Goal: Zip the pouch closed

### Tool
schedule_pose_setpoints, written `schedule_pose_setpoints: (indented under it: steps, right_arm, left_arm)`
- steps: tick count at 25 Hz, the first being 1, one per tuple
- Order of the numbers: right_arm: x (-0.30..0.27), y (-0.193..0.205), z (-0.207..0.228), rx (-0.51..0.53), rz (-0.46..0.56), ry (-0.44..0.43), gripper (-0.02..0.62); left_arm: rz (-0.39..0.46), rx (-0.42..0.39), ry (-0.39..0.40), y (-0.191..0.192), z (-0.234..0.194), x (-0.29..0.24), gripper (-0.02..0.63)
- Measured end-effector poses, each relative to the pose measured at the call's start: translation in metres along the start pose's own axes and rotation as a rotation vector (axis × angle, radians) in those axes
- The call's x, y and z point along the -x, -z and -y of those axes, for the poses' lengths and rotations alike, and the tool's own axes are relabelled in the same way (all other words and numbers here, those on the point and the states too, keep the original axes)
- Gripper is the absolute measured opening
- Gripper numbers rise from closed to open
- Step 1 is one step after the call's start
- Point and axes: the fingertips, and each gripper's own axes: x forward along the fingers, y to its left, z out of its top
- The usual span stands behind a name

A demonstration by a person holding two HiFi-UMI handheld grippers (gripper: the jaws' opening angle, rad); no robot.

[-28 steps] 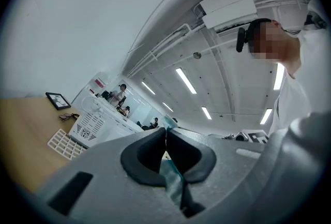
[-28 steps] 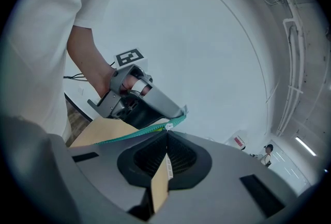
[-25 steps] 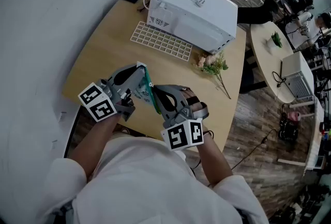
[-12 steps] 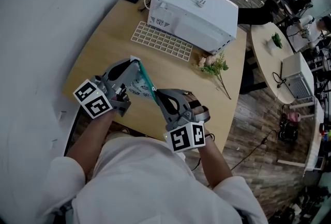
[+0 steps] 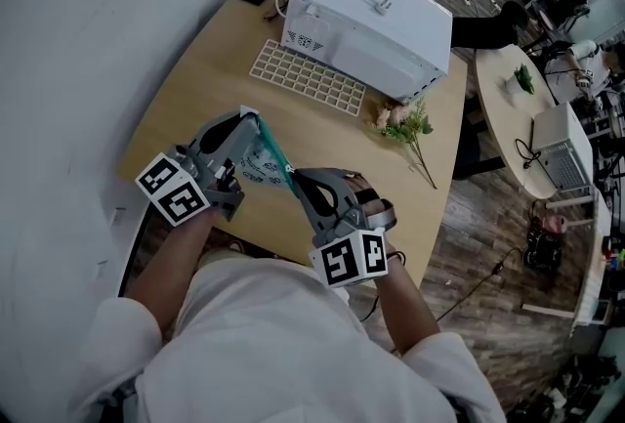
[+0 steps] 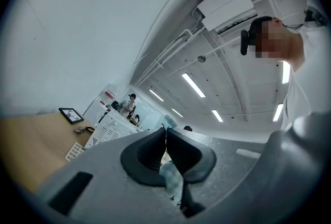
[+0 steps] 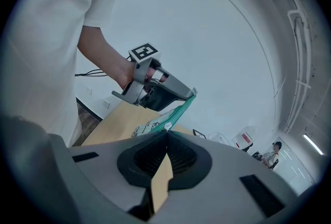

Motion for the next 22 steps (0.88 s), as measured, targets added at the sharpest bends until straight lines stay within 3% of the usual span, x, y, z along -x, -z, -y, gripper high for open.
schedule_pose_setpoints:
  steps: [13, 22]
  right_arm:
    - [-0.003, 0.001, 0.002, -0.007, -0.001, 0.002, 0.003]
    - [0.013, 0.023, -0.006, -0.091, -0.058, 0.027, 0.003]
  left_arm:
    - [0.027, -0.044, -0.047, -0.015, -0.011, 0.021, 0.015]
    - [0.006, -0.077, -0.054, -0.018, -0.013, 0.029, 0.015]
